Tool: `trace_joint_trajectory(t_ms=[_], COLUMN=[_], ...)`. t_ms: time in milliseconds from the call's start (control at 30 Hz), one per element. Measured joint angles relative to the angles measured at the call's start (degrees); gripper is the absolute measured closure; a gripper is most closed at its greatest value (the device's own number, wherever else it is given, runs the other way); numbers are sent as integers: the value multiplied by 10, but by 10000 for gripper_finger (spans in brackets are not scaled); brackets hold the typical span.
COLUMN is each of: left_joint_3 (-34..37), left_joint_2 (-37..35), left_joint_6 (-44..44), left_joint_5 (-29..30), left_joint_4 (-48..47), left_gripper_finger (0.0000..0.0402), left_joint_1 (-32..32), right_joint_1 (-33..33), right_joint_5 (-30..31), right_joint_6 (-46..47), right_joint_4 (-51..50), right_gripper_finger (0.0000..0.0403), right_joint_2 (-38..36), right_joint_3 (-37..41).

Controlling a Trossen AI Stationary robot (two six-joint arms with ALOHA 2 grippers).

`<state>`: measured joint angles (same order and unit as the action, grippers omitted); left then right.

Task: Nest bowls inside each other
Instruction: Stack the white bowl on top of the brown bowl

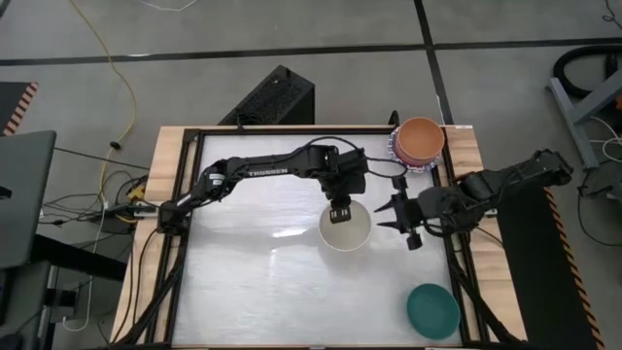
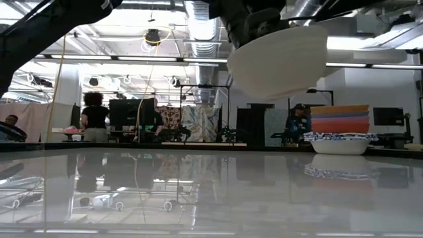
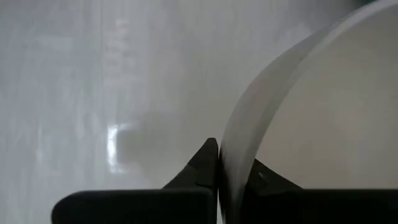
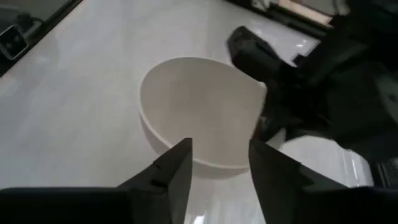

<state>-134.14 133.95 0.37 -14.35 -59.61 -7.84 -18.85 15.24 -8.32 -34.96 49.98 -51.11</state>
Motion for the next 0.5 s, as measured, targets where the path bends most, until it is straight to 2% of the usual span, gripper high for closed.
trace_joint_trajectory(t_ms=[100,233,367,500], left_joint_3=[0,0,0,0], left_joint_2=[0,0,1,1], left_joint_6=[7,-73,-153,-225], left_joint_5=[3,41,84,93], left_joint_4=[0,-7,-15,-12], left_gripper_finger=[401,401,401,401], left_joint_1=[-7,-17,-26,-35], right_joint_1=[24,61,85,87], right_joint_5=[-26,-16,26,96], right_joint_6=[-21,68,189,302], right_joint_4=[-10,-55,-153,-263], right_gripper_finger=[213,216,224,236], right_joint_2=[28,81,124,152], right_joint_3=[-18,-60,-106,-137])
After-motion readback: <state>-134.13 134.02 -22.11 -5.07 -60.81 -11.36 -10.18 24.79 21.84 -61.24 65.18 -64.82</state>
